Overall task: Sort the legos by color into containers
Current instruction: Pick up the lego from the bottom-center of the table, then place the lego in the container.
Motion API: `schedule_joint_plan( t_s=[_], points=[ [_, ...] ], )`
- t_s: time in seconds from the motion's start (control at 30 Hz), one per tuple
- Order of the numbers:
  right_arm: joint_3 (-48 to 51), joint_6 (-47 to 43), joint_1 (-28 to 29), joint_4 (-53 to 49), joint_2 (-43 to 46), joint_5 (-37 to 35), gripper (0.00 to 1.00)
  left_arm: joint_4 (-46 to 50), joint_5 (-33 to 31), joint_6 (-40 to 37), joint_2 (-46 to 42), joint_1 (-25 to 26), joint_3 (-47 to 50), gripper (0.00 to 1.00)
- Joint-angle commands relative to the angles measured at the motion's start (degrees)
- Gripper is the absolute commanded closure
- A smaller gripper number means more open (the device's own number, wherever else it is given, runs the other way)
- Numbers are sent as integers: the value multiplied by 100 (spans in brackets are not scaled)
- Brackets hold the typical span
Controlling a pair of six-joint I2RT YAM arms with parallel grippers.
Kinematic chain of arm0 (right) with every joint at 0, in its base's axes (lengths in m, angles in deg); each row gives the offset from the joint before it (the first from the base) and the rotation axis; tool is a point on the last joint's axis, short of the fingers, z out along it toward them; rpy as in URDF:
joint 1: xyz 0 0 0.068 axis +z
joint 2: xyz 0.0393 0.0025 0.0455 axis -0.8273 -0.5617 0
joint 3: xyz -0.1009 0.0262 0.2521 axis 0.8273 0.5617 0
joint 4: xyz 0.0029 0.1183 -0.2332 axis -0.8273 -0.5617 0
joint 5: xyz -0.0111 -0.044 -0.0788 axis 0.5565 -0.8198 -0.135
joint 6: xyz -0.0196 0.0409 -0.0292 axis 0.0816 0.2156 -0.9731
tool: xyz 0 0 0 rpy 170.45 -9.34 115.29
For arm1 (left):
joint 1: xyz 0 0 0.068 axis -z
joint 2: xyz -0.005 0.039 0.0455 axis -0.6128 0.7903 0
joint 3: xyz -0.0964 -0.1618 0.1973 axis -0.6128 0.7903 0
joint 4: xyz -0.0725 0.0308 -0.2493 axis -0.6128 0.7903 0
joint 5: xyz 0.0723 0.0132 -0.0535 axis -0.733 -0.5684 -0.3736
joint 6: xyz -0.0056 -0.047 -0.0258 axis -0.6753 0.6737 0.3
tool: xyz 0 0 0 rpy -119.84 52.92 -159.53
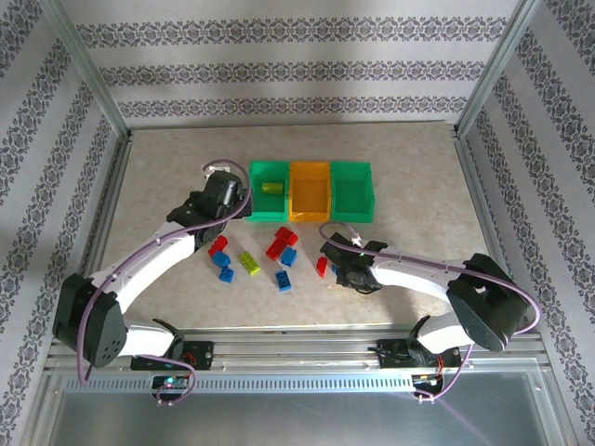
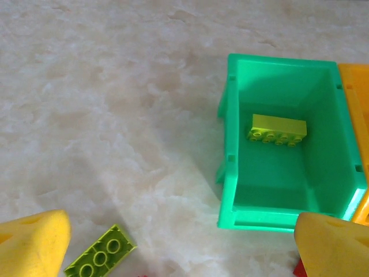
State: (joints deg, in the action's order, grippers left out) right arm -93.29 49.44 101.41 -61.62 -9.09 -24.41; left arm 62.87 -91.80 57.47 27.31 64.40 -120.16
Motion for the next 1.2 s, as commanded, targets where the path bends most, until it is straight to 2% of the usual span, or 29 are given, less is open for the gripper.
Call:
schedule_joint_plan(
  t_s=[0.0, 0.27, 0.53, 0.67, 0.83, 1.0, 1.17],
  points=[
    [59, -146, -76, 59, -63, 44, 63, -30, -218, 201, -238, -109, 230, 0],
    [-15, -210, -48, -285, 278, -95, 82, 154, -25, 469, -464, -326, 490, 0],
    [-345, -461, -38, -803, 961, -500, 89, 102, 391, 626, -496, -610, 608, 0],
    [-741, -824, -249, -952, 1074, -521, 90, 66, 569, 707, -489, -716, 670, 0],
    [-1416, -1555, -733, -818, 740, -421, 90, 109, 639, 739, -501, -791, 760, 0],
    [-2282, -2192, -1286, -607, -96, -249, 90, 75, 766, 783, -548, -889, 871, 0],
    [-3029, -2630, -1559, -536, -936, -253, 90, 76, 862, 815, -596, -950, 939, 0]
  ],
)
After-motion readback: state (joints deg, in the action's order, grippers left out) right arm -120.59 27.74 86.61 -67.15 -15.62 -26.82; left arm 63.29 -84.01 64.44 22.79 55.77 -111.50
